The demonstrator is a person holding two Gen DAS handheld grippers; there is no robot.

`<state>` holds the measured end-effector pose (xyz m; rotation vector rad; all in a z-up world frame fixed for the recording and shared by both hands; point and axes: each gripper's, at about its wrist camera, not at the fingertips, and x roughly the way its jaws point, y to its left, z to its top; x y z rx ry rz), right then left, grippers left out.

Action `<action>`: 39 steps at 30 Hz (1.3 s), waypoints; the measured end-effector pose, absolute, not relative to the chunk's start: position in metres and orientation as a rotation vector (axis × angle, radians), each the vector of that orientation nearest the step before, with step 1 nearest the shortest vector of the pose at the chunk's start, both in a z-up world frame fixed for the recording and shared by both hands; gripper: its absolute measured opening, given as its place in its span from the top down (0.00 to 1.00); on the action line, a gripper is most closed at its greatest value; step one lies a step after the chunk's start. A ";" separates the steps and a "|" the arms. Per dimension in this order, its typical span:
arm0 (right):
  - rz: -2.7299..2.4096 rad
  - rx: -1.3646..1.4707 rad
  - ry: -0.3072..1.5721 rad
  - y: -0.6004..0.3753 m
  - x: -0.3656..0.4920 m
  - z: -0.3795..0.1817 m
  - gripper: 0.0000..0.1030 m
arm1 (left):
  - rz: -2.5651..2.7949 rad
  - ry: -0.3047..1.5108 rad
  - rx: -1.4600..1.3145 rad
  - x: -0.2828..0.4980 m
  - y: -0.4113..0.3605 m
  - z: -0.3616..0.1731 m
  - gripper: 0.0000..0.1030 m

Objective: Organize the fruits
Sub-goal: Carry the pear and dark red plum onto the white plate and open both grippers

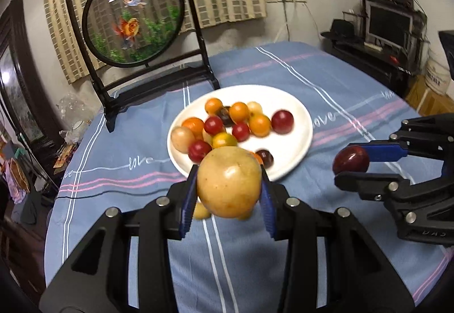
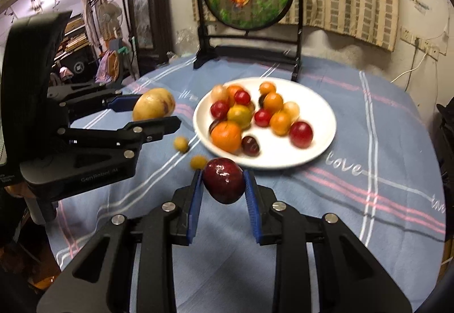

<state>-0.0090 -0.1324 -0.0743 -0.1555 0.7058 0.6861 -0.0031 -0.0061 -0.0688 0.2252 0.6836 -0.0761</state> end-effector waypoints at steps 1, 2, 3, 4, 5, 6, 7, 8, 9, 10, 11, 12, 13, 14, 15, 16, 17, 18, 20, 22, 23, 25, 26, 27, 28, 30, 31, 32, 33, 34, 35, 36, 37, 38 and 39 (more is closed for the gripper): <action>0.675 -0.149 0.697 -0.133 -0.004 -0.070 0.71 | -0.070 0.684 0.220 0.002 -0.006 -0.067 0.61; 0.665 -0.141 0.691 -0.134 0.002 -0.066 0.71 | -0.059 0.684 0.215 0.009 -0.006 -0.066 0.61; 0.656 -0.134 0.685 -0.135 0.007 -0.062 0.71 | -0.054 0.684 0.217 0.014 -0.007 -0.065 0.61; 0.650 -0.129 0.680 -0.135 0.011 -0.059 0.71 | -0.049 0.682 0.221 0.018 -0.008 -0.065 0.61; 0.644 -0.126 0.673 -0.136 0.015 -0.056 0.71 | -0.043 0.680 0.228 0.024 -0.010 -0.065 0.61; 0.640 -0.121 0.667 -0.137 0.019 -0.054 0.71 | -0.040 0.681 0.234 0.028 -0.011 -0.065 0.61; 0.636 -0.116 0.661 -0.137 0.024 -0.050 0.71 | -0.038 0.681 0.240 0.033 -0.012 -0.065 0.61; 0.632 -0.115 0.657 -0.137 0.028 -0.049 0.71 | -0.034 0.679 0.245 0.036 -0.012 -0.064 0.61; 0.627 -0.113 0.653 -0.137 0.033 -0.047 0.71 | -0.029 0.675 0.249 0.041 -0.013 -0.064 0.61; 0.623 -0.108 0.652 -0.136 0.040 -0.045 0.71 | -0.029 0.675 0.252 0.046 -0.013 -0.064 0.61; 0.619 -0.106 0.652 -0.136 0.045 -0.045 0.71 | -0.027 0.674 0.252 0.051 -0.013 -0.064 0.61; 0.615 -0.103 0.651 -0.135 0.050 -0.045 0.71 | -0.020 0.667 0.253 0.056 -0.013 -0.064 0.61; 0.612 -0.097 0.652 -0.134 0.058 -0.045 0.71 | -0.016 0.659 0.262 0.059 -0.014 -0.064 0.61; 0.611 -0.093 0.654 -0.134 0.062 -0.045 0.71 | -0.011 0.650 0.271 0.062 -0.014 -0.064 0.61; 0.608 -0.092 0.658 -0.133 0.069 -0.046 0.71 | -0.008 0.645 0.279 0.067 -0.015 -0.065 0.61; 0.606 -0.093 0.659 -0.132 0.073 -0.047 0.71 | -0.010 0.647 0.282 0.070 -0.015 -0.065 0.61; 0.605 -0.094 0.662 -0.130 0.077 -0.048 0.71 | -0.008 0.646 0.285 0.074 -0.014 -0.065 0.61; 0.605 -0.090 0.668 -0.129 0.084 -0.050 0.71 | -0.006 0.642 0.292 0.078 -0.015 -0.066 0.61; 0.604 -0.093 0.670 -0.127 0.091 -0.053 0.71 | -0.004 0.639 0.299 0.083 -0.015 -0.066 0.61; 0.605 -0.107 0.670 -0.122 0.099 -0.056 0.71 | -0.006 0.642 0.303 0.091 -0.015 -0.069 0.61; 0.604 -0.112 0.677 -0.119 0.104 -0.057 0.71 | -0.001 0.644 0.305 0.094 -0.015 -0.070 0.61; 0.604 -0.116 0.691 -0.113 0.114 -0.061 0.71 | -0.005 0.665 0.299 0.102 -0.014 -0.076 0.61; 0.616 -0.117 0.703 -0.110 0.118 -0.063 0.71 | 0.006 0.673 0.307 0.105 -0.015 -0.078 0.63; 0.630 -0.123 0.723 -0.106 0.123 -0.066 0.70 | 0.021 0.680 0.313 0.108 -0.013 -0.082 0.62; 0.609 -0.146 0.747 -0.100 0.131 -0.071 0.68 | 0.022 0.694 0.307 0.111 -0.011 -0.085 0.58; 0.570 -0.182 0.767 -0.094 0.140 -0.080 0.67 | 0.026 0.720 0.280 0.118 -0.003 -0.093 0.52; 0.560 -0.190 0.774 -0.091 0.145 -0.084 0.65 | 0.034 0.726 0.276 0.120 0.001 -0.096 0.51; 0.554 -0.178 0.780 -0.091 0.149 -0.086 0.63 | 0.040 0.732 0.276 0.122 0.003 -0.099 0.51; 0.555 -0.164 0.782 -0.092 0.151 -0.088 0.54 | 0.045 0.738 0.274 0.123 0.005 -0.102 0.50; 0.552 -0.148 0.771 -0.094 0.151 -0.088 0.47 | 0.049 0.743 0.272 0.124 0.008 -0.104 0.50; 0.552 -0.139 0.759 -0.095 0.151 -0.087 0.46 | 0.054 0.746 0.271 0.124 0.010 -0.105 0.50; 0.559 -0.136 0.753 -0.095 0.149 -0.086 0.46 | 0.055 0.749 0.269 0.125 0.011 -0.107 0.50; 0.563 -0.142 0.751 -0.096 0.148 -0.086 0.46 | 0.056 0.753 0.267 0.125 0.012 -0.108 0.50; 0.558 -0.149 0.750 -0.096 0.147 -0.086 0.46 | 0.058 0.754 0.265 0.124 0.013 -0.109 0.50; 0.556 -0.150 0.752 -0.097 0.146 -0.087 0.46 | 0.058 0.755 0.263 0.123 0.013 -0.109 0.50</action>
